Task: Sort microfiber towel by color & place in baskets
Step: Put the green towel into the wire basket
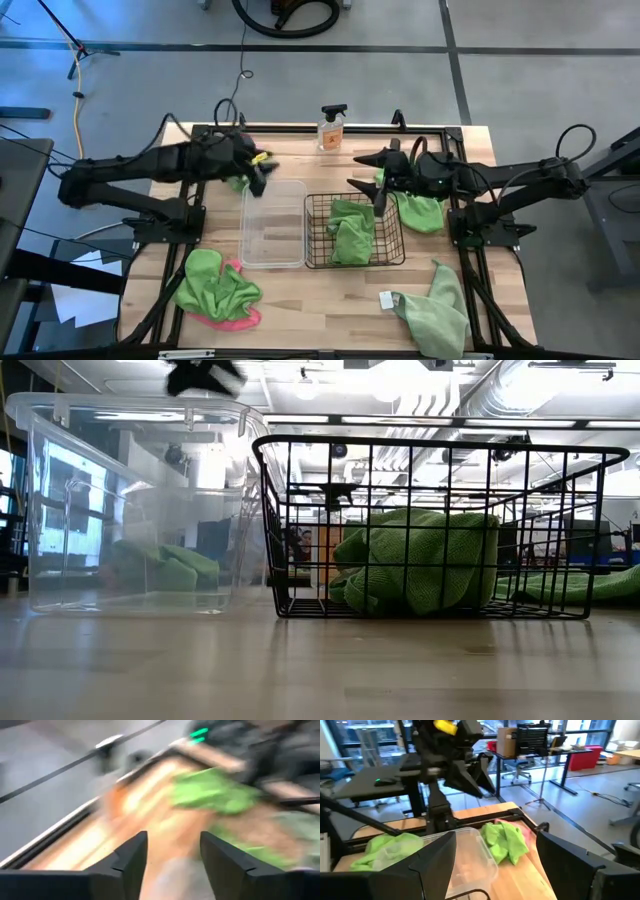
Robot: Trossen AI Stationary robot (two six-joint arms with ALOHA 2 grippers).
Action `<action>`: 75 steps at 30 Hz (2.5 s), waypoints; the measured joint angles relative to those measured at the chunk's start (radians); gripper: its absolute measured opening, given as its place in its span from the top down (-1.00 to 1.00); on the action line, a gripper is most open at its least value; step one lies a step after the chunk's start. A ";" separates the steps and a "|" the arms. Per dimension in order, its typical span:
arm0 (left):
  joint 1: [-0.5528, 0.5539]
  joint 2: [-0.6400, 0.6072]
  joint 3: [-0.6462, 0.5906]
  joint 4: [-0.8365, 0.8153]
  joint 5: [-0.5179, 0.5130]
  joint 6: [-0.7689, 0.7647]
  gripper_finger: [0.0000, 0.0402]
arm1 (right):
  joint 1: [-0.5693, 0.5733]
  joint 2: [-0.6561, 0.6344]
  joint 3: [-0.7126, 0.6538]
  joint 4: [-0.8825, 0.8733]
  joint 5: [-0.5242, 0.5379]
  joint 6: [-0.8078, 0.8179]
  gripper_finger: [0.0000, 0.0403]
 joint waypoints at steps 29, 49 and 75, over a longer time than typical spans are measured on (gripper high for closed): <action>0.669 0.451 -0.019 -0.398 0.226 0.062 -0.12 | -0.052 0.000 0.000 -0.027 -0.003 0.149 -0.35; 0.666 0.462 -0.209 -0.240 0.210 0.000 -0.08 | -0.051 0.000 0.000 -0.027 -0.003 0.178 -0.35; 0.669 0.088 -0.109 -0.235 0.211 0.027 1.00 | -0.051 0.001 0.000 -0.049 -0.002 0.166 -0.35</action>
